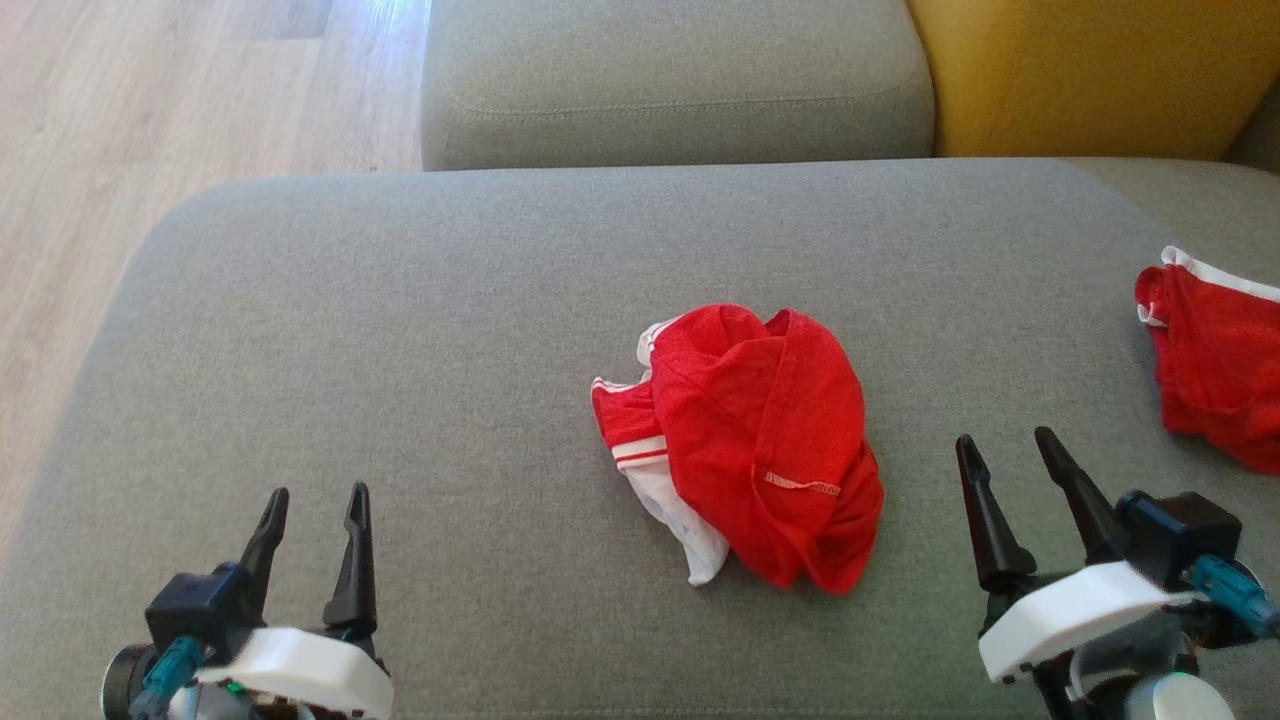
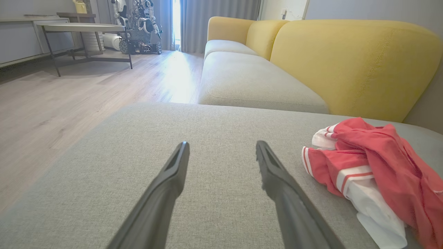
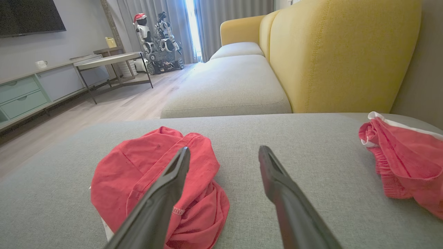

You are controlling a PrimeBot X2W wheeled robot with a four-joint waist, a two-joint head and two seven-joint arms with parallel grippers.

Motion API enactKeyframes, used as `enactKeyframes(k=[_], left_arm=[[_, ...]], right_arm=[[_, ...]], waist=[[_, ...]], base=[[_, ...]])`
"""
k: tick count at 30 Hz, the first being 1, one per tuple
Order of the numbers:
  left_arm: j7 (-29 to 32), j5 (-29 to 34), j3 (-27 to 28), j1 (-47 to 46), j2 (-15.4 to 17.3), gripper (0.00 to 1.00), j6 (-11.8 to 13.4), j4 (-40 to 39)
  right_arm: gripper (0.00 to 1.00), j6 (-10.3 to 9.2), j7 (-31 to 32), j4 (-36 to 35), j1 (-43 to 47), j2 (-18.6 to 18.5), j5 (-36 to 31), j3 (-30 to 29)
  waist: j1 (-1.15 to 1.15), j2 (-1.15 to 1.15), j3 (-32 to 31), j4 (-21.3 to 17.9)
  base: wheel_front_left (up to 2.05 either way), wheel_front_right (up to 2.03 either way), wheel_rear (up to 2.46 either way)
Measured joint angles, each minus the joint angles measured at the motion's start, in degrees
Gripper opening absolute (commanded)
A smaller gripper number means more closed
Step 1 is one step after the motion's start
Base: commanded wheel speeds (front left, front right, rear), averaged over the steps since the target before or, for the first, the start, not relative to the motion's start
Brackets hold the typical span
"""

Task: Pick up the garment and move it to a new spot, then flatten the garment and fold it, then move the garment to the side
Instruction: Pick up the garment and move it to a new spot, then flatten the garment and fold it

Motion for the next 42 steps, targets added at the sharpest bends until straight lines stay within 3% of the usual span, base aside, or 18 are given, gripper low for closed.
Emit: enactKeyframes(k=[24, 35, 41, 42], left_arm=[[0.6, 0.0, -1.4, 0.0, 0.6, 1.00, 0.4, 0.2], [0.5, 0.0, -3.5, -3.8, 0.4, 1.00, -0.5, 0.2], [-0.1, 0.1, -4.1, -7.2, 0.0, 1.00, -1.4, 1.1], [-0.2, 0.1, -4.1, -7.7, 0.0, 1.00, -1.6, 1.2]], right_arm=[[1.00, 0.00, -0.3, 1.3, 0.3, 0.0, -0.5, 0.4], [1.00, 0.00, 2.5, 8.9, -0.5, 0.0, -0.4, 12.5], [1.00, 0.00, 1.6, 15.1, -5.3, 0.0, -0.4, 14.3], [0.74, 0.00, 1.6, 16.2, -6.3, 0.0, -0.4, 14.3]], waist=[[0.00, 0.00, 0.4, 0.5], [0.00, 0.00, 2.8, 3.4], [0.00, 0.00, 5.5, 5.0], [0.00, 0.00, 6.0, 5.2]], base=[[0.00, 0.00, 0.00], [0.00, 0.00, 0.00], [0.00, 0.00, 0.00], [0.00, 0.00, 0.00]])
